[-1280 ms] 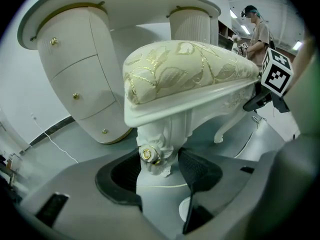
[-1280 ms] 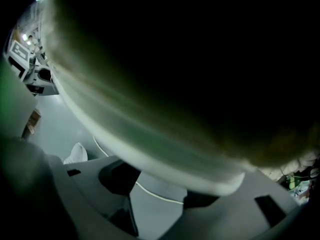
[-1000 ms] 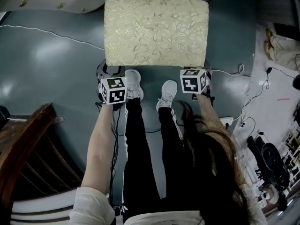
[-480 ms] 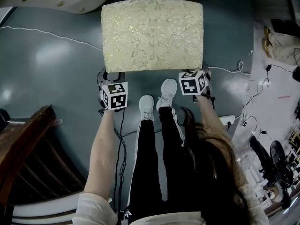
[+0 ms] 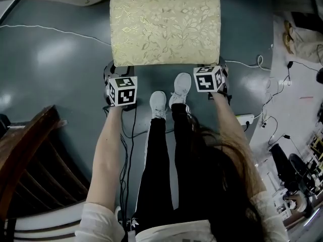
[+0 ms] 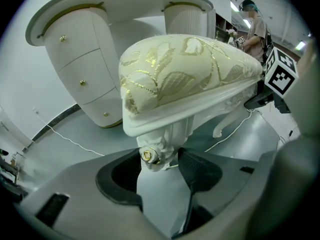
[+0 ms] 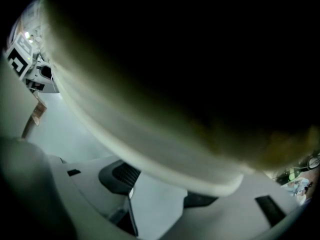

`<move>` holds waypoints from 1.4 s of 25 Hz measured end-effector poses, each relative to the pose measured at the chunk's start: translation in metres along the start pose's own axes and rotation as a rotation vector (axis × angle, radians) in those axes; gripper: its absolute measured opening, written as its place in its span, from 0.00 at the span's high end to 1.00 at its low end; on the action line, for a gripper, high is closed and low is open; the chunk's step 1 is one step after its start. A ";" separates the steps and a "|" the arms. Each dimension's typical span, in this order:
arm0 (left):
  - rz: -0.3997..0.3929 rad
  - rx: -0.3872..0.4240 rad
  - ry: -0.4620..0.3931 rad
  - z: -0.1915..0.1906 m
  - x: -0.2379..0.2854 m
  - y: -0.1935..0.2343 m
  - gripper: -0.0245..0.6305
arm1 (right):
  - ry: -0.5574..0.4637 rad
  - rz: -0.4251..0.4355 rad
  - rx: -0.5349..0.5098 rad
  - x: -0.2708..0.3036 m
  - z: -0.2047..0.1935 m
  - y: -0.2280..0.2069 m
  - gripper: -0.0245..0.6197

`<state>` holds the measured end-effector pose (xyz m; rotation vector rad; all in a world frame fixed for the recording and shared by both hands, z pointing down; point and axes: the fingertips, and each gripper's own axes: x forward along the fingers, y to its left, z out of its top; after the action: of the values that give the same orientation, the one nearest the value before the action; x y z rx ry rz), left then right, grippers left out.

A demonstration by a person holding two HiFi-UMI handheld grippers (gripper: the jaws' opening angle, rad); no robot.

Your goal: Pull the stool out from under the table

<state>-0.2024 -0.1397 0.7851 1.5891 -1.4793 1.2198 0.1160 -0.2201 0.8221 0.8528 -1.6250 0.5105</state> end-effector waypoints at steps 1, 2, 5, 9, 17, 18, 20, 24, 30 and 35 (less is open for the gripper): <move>-0.001 0.004 0.000 0.000 0.000 -0.001 0.58 | 0.000 0.000 -0.001 0.000 -0.001 0.000 0.55; -0.002 0.004 0.001 -0.001 0.000 -0.001 0.58 | 0.000 0.003 -0.004 0.000 -0.001 0.000 0.55; 0.000 -0.020 0.012 -0.001 -0.002 -0.001 0.58 | 0.000 0.005 0.002 -0.001 -0.001 0.001 0.55; 0.027 -0.104 0.032 0.000 -0.011 -0.001 0.58 | 0.002 -0.044 0.017 -0.009 0.002 -0.003 0.52; 0.056 -0.228 0.130 -0.020 -0.065 0.001 0.58 | 0.032 -0.010 0.100 -0.064 0.003 -0.010 0.49; 0.050 -0.226 0.147 -0.022 -0.076 -0.001 0.58 | 0.044 -0.007 0.112 -0.074 0.001 -0.013 0.49; 0.041 -0.232 0.173 -0.025 -0.100 -0.005 0.58 | 0.067 -0.003 0.124 -0.095 0.000 -0.019 0.49; 0.044 -0.295 0.194 -0.005 -0.154 0.003 0.58 | 0.103 -0.004 0.106 -0.157 0.013 -0.027 0.49; 0.042 -0.307 0.066 0.101 -0.250 0.051 0.58 | 0.038 -0.044 0.254 -0.291 0.085 -0.041 0.49; 0.045 -0.260 0.076 0.153 -0.344 0.055 0.60 | 0.083 -0.068 0.155 -0.400 0.088 -0.066 0.49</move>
<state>-0.2033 -0.1554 0.4053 1.3298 -1.5618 1.0519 0.1343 -0.2246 0.4072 0.9854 -1.4894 0.6215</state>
